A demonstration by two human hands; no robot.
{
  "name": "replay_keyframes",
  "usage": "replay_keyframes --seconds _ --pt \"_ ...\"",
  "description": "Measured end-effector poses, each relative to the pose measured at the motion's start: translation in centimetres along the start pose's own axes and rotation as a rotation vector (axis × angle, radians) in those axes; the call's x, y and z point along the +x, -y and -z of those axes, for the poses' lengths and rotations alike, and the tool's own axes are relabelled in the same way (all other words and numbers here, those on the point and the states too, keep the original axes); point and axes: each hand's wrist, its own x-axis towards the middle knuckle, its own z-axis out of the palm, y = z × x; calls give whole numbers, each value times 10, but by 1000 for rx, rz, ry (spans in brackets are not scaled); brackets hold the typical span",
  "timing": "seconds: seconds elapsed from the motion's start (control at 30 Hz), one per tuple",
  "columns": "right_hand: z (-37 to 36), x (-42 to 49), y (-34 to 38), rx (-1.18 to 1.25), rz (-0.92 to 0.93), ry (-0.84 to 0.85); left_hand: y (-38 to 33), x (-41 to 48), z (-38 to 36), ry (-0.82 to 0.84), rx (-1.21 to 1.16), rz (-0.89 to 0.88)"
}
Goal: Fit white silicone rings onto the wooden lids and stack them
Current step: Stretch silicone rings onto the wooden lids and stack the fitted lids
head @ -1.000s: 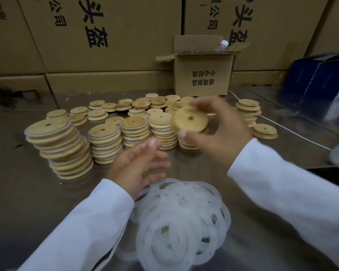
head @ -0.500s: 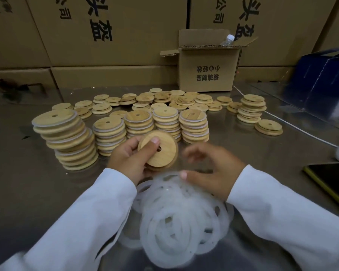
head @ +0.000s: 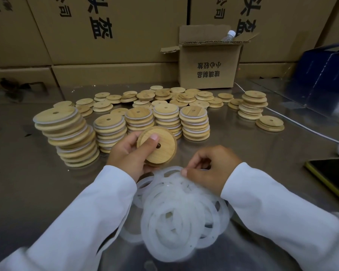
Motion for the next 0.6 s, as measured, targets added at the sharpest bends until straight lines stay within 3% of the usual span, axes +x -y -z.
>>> replay_keyframes --seconds 0.33,0.6 --pt "16 1 7 323 -87 121 0 0 -1 13 -60 16" --pt "7 0 6 258 -57 46 0 1 0 9 -62 21"
